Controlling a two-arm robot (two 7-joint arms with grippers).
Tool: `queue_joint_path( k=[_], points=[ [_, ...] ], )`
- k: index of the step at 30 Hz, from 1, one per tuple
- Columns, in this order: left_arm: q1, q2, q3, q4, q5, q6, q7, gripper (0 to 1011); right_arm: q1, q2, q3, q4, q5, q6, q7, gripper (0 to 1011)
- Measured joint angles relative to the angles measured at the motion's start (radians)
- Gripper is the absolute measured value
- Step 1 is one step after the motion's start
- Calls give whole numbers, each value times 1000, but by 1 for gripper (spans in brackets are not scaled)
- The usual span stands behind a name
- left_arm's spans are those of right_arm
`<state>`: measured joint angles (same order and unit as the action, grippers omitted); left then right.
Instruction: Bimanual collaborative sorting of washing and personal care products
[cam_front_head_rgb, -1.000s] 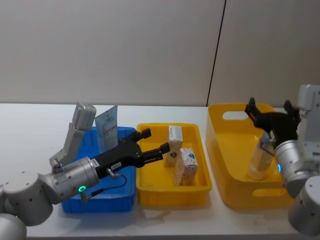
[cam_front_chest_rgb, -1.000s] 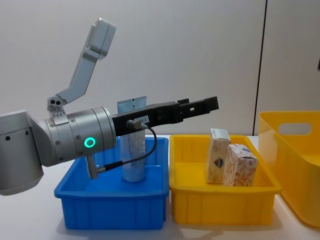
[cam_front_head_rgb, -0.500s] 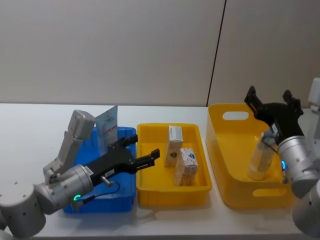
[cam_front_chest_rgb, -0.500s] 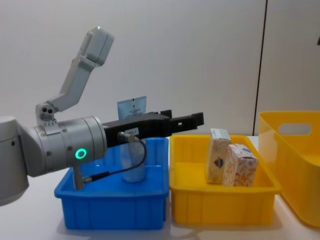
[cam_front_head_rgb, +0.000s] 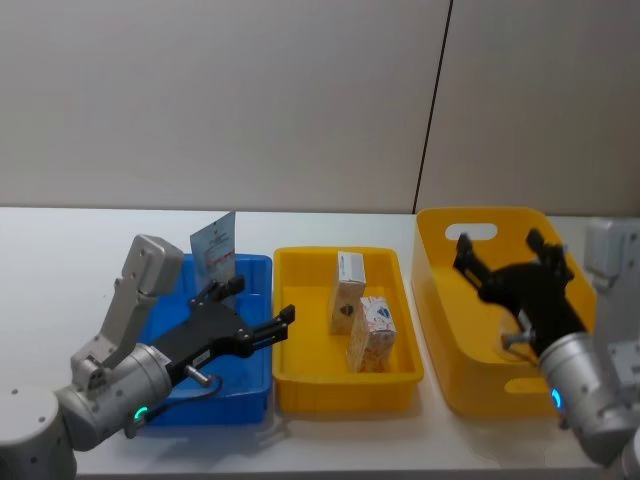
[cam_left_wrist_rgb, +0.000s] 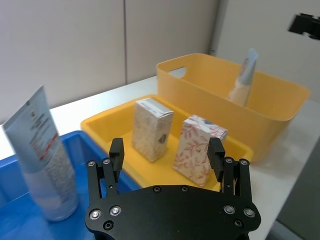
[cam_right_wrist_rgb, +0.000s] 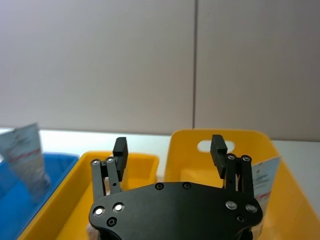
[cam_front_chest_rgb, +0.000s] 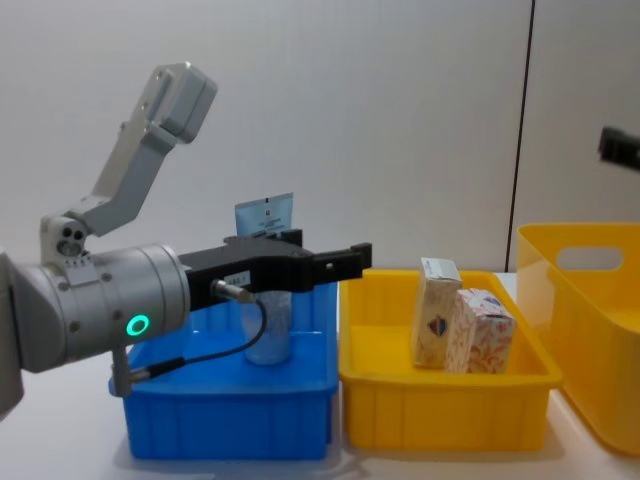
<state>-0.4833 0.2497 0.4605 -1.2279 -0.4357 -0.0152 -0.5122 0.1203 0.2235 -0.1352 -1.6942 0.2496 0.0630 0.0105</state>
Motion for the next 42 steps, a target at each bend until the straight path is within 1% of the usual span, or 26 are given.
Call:
queue_joint_path(
  k=[4,6,8,9,11,12,16,18,21,24,27,34,37,42],
  points=[
    [29,15,-1,-46,28,4,59,1001,-38,32,-26,-21,10,-9,16,1003],
    [39,21,-1,-63,37,5,79,1001,-61,51,-41,-33,17,-14,25,1003],
    [49,26,-1,-79,47,6,100,1001,-74,62,-50,-40,21,-17,31,1003],
    [59,31,-2,-96,57,7,121,1001,-88,75,-60,-48,25,-20,37,1003],
    [69,37,-2,-112,66,9,141,1001,-100,85,-68,-55,29,-23,43,1003],
    [79,42,-2,-127,75,10,160,1001,-111,94,-75,-61,32,-25,47,1004],
    [103,55,-3,-166,99,13,209,1001,-129,109,-87,-70,37,-29,54,1003],
    [118,63,-4,-191,113,15,240,1001,-132,111,-89,-72,38,-29,55,1003],
    [133,71,-4,-215,127,16,270,1001,-134,113,-91,-73,38,-30,56,1003],
    [158,85,-5,-255,150,19,321,1001,-134,114,-91,-73,38,-30,56,1003],
    [173,93,-5,-279,164,21,351,1001,-135,114,-91,-73,38,-30,56,1003],
    [219,118,-6,-354,209,27,445,1001,-135,114,-91,-73,38,-30,56,1003],
    [233,125,-7,-377,222,28,473,1001,-135,114,-90,-73,38,-29,56,1003],
    [244,131,-7,-394,233,29,496,1001,-133,110,-91,-73,37,-25,56,1003]
  ],
)
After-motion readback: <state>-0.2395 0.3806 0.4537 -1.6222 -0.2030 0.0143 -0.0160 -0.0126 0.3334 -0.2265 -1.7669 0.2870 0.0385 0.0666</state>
